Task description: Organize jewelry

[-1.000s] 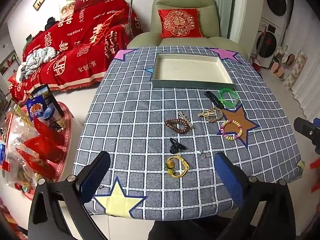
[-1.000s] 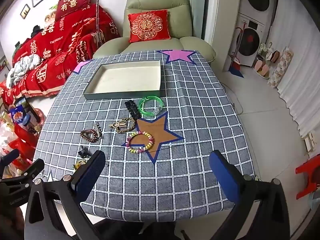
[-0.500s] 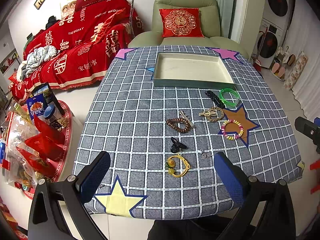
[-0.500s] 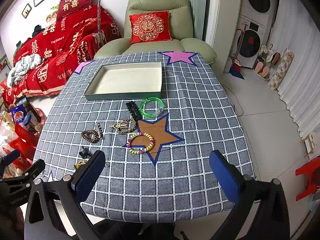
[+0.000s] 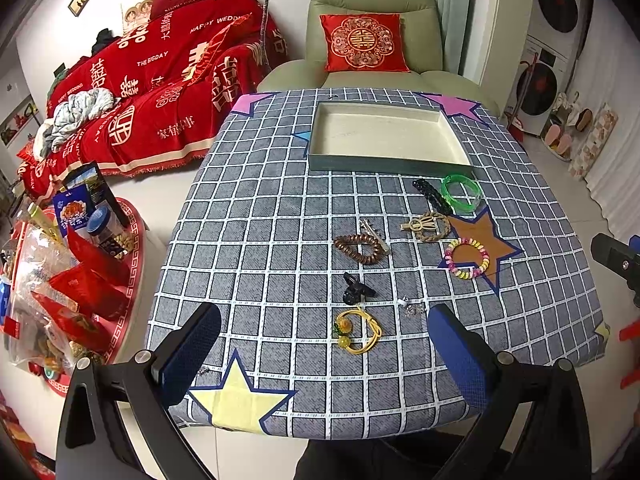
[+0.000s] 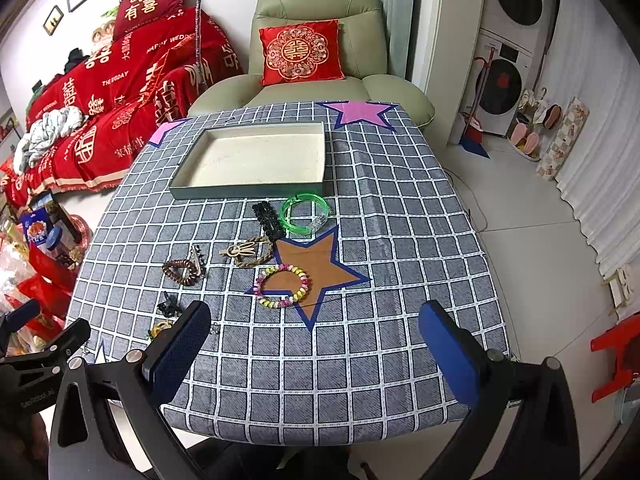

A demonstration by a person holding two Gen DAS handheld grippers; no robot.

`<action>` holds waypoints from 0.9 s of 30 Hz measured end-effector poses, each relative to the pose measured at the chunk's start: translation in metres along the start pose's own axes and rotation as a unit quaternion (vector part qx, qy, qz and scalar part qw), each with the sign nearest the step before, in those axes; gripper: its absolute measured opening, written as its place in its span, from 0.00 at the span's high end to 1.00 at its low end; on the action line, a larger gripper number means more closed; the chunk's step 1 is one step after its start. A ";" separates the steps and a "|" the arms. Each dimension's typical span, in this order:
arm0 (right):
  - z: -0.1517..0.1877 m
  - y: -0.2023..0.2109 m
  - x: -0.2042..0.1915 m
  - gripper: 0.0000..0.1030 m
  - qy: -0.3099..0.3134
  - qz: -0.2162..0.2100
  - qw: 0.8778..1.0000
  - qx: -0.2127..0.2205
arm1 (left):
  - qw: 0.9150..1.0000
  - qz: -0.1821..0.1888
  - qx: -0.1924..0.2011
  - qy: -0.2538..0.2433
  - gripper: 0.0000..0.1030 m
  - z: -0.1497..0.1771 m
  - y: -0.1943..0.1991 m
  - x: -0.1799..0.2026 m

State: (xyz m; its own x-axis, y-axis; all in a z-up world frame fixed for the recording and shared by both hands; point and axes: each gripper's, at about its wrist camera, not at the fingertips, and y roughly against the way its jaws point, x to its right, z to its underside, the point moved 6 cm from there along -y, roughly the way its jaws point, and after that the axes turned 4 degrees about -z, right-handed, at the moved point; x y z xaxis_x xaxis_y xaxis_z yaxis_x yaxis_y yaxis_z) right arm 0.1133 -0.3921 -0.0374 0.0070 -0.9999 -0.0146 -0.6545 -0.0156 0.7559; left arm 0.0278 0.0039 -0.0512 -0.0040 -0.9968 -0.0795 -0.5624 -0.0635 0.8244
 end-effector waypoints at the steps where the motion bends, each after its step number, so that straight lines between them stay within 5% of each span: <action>1: 0.000 0.000 0.000 0.00 0.000 0.000 1.000 0.000 | 1.000 0.001 0.000 0.000 0.00 0.000 0.000 -0.001; 27: 0.000 -0.001 0.001 0.00 0.000 0.000 1.000 -0.002 | 1.000 -0.001 -0.001 0.000 0.00 0.000 -0.002 0.000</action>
State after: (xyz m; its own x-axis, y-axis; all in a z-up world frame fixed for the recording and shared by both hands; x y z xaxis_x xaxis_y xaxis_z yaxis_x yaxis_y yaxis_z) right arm 0.1142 -0.3926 -0.0378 0.0066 -0.9999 -0.0150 -0.6520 -0.0156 0.7581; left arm 0.0288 0.0043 -0.0532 -0.0043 -0.9967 -0.0809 -0.5603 -0.0646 0.8258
